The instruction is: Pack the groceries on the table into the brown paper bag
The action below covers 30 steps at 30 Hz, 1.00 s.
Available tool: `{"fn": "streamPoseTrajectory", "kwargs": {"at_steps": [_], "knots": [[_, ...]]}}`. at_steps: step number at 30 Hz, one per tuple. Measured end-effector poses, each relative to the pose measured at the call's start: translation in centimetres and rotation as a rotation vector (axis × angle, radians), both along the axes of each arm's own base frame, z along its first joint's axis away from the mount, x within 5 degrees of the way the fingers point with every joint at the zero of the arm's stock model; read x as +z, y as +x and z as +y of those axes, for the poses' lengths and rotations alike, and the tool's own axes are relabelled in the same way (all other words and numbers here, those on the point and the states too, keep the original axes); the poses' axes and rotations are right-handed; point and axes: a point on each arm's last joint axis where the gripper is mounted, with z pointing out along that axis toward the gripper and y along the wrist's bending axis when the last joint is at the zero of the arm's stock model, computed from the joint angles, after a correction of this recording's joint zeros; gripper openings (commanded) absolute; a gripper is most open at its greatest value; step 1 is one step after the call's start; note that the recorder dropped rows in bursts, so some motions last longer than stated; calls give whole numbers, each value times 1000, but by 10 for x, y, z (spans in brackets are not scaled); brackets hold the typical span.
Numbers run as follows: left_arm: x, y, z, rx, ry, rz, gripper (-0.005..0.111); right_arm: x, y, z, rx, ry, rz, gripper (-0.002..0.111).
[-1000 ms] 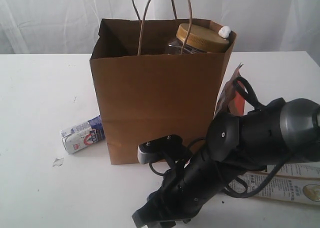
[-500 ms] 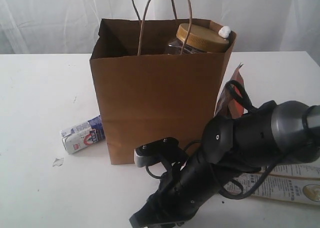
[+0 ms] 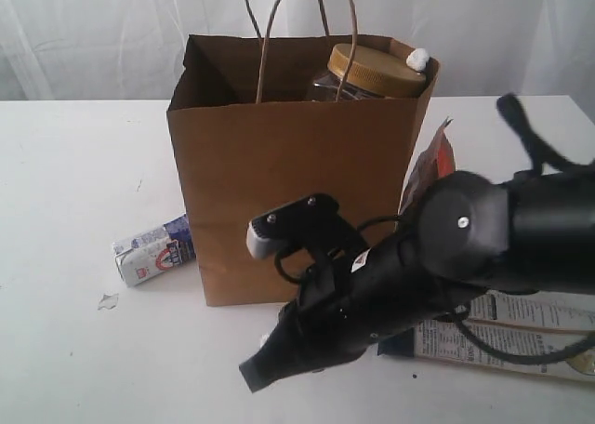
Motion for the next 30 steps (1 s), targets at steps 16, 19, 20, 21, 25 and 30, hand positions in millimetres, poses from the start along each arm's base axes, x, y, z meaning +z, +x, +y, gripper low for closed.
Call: {"fn": "streamPoseTrajectory", "kwargs": {"at_steps": [16, 19, 20, 21, 25, 30], "knots": [[0, 0, 0, 0, 0, 0, 0, 172, -26, -27, 158, 248, -528, 0], [0, 0, 0, 0, 0, 0, 0, 191, -28, -33, 166, 239, -637, 0], [0, 0, 0, 0, 0, 0, 0, 195, -27, -34, 170, 231, -665, 0], [0, 0, 0, 0, 0, 0, 0, 199, -27, -35, 172, 225, -689, 0], [0, 0, 0, 0, 0, 0, 0, 205, -21, -39, 158, 197, -754, 0], [0, 0, 0, 0, 0, 0, 0, 205, -7, -52, 105, 136, -806, 0]]}}
